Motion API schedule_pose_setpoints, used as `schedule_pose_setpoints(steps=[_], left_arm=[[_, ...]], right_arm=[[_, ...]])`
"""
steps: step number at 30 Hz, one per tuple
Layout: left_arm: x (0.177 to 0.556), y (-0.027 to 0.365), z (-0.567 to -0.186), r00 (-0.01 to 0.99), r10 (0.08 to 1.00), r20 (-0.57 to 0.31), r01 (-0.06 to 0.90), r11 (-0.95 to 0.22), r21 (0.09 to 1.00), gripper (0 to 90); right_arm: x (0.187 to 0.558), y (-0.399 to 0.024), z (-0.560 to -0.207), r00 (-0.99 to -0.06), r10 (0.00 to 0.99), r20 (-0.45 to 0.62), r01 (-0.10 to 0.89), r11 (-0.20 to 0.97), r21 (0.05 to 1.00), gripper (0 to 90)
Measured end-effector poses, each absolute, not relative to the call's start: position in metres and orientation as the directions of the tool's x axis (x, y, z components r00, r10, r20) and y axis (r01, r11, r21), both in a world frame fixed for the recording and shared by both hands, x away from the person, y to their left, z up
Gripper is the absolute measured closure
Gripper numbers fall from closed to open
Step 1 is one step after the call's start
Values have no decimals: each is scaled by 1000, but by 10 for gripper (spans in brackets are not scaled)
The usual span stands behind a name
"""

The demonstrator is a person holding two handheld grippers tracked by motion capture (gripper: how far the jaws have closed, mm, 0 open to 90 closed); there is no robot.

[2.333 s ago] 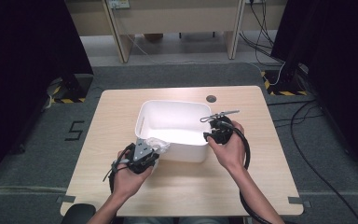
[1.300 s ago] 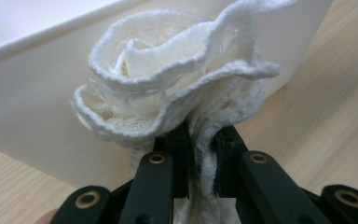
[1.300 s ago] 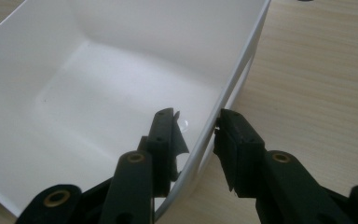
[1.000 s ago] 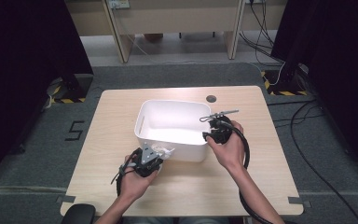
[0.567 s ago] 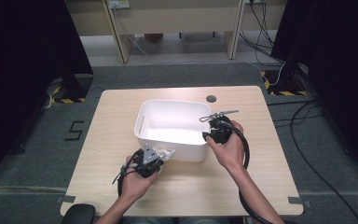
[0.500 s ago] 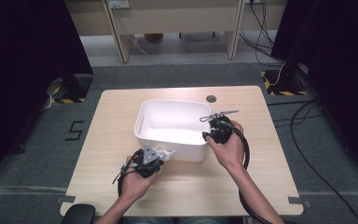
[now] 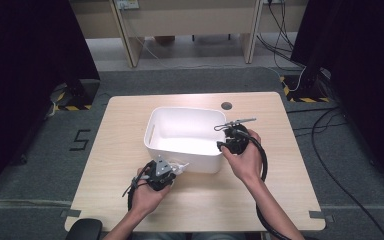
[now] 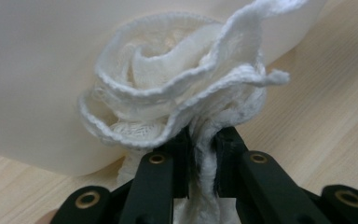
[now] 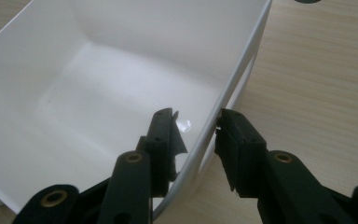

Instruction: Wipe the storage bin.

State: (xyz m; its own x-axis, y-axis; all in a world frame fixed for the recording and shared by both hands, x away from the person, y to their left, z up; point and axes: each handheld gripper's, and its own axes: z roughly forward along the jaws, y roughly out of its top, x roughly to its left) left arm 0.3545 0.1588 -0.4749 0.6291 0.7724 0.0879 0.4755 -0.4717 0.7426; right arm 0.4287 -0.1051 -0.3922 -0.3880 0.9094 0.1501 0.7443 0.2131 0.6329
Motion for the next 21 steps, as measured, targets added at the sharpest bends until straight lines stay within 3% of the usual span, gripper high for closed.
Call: schedule_pose_setpoints(steps=[21], left_arm=[[359,151,-482,639,763,93,492,-499,714,791]], right_arm=[[429,-105,-393,-386,909,156,744,208,635,661]])
